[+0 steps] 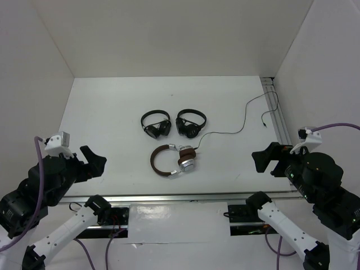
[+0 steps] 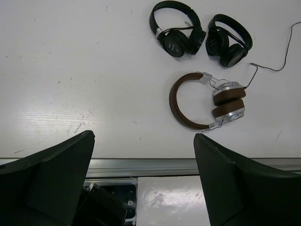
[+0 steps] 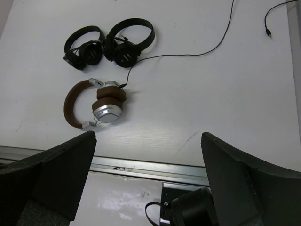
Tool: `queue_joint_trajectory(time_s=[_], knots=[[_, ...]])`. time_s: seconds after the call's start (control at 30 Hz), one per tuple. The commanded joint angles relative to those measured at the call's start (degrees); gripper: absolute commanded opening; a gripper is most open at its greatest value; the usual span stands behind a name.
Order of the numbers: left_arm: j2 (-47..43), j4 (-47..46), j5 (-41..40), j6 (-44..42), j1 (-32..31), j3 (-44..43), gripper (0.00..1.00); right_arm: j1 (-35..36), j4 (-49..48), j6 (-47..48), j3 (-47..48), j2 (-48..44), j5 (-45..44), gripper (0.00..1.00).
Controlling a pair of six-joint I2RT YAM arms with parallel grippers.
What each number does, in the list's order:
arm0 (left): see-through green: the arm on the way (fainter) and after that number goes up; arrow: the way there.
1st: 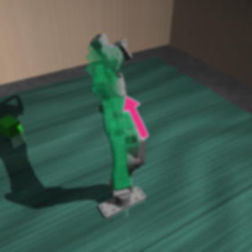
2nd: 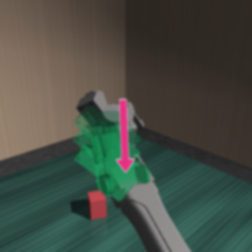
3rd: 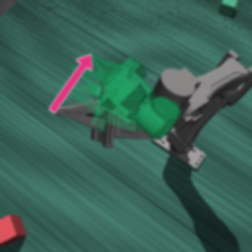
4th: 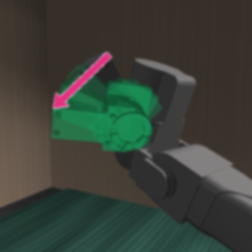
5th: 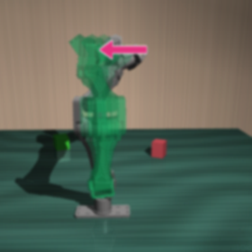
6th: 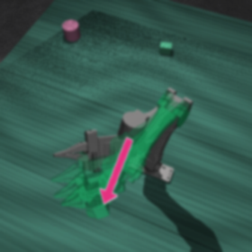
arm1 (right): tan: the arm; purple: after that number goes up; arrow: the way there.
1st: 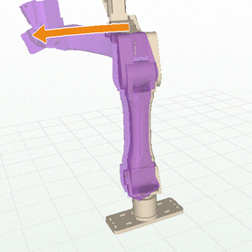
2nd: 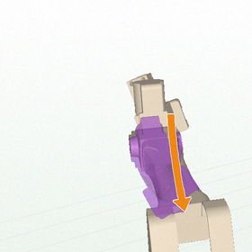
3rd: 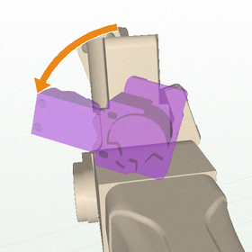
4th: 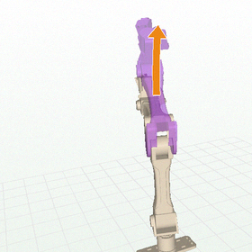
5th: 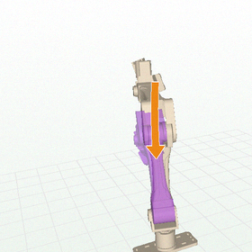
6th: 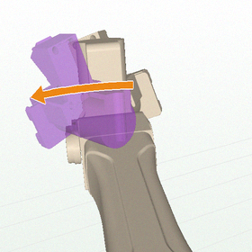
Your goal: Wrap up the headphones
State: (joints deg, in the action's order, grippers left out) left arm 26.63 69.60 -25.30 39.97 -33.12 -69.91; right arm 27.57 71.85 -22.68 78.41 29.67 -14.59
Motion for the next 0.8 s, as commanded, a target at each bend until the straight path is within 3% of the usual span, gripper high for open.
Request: queue_joint_trajectory(time_s=[0.0,0.1,0.3,0.5,0.77], knots=[[-0.79,-3.25,1.48,-2.00,-0.01,0.56,1.00,-0.33,0.22,0.70,0.86,0.39,-0.18,1.00],[-0.79,-4.38,3.58,-3.84,-0.01,1.43,1.00,-0.33,0.22,1.40,0.87,0.39,0.52,1.00],[1.74,-12.56,17.21,-8.50,-0.01,8.02,1.00,-0.33,-0.40,1.06,-2.03,0.39,1.49,1.00],[11.85,-16.68,21.86,-3.50,-0.01,11.37,1.00,-0.33,-0.92,2.19,-2.03,0.39,4.48,1.00],[16.95,-33.98,22.66,3.63,-0.01,26.64,1.00,-0.94,-3.21,2.73,-4.75,0.39,9.13,1.00]])
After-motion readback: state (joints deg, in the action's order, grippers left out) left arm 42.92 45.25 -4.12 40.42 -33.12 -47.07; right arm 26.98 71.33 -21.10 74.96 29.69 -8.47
